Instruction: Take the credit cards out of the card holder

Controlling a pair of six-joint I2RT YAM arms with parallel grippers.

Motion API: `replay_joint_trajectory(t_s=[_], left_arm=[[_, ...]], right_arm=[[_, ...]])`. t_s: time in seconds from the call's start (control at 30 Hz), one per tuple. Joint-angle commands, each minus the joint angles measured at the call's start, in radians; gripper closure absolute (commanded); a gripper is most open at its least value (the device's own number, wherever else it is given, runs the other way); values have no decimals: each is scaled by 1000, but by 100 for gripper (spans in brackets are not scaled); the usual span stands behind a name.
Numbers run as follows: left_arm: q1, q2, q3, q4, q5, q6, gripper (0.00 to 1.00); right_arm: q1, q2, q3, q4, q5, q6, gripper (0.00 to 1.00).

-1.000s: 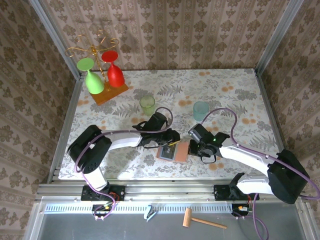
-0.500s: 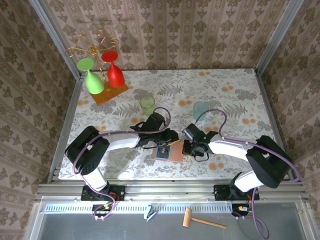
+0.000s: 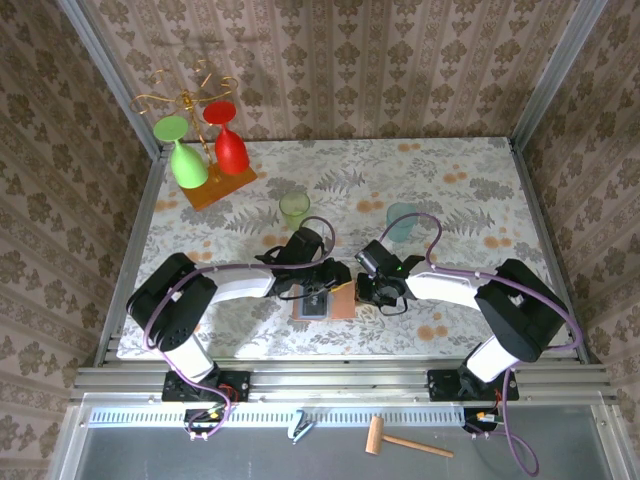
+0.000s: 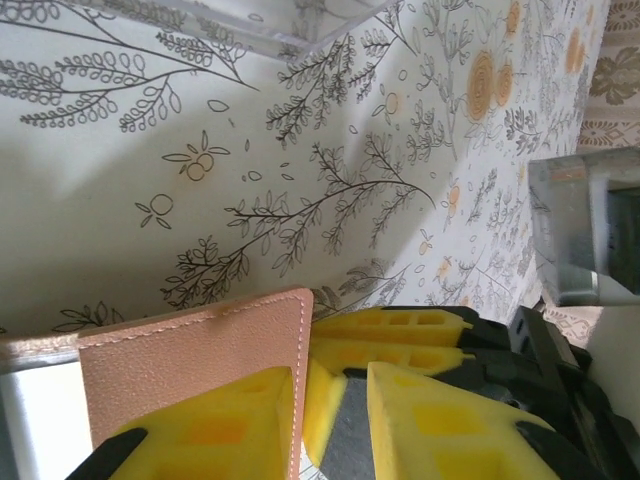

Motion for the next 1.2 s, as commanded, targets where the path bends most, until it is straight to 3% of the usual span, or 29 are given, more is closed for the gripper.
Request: replay_joint_trajectory(t_s=[0.0,0.3,0.57,0.67,0.83,1.17], left_arm=[[2,22,-26,30,12,-22,74],[3,27,-40,43,8,-28,74],[10,32,-48,68,12,-42,74],[11,33,-48,71,12,-44,74],[15,35,-56,94,15,-56,75],[29,-32,-63,79,2,-60,75]], right_arm=[[-3,-58,-16,-69,23,-1,80],[-3,-195,14,-181,24,-9,69],[36,-262,99,-232,23,0,66],[67,-254,114,-201,4,8,70],[79,-190,71,-81,-86,57,86],[82,-94,48,-67,-53,56,87]])
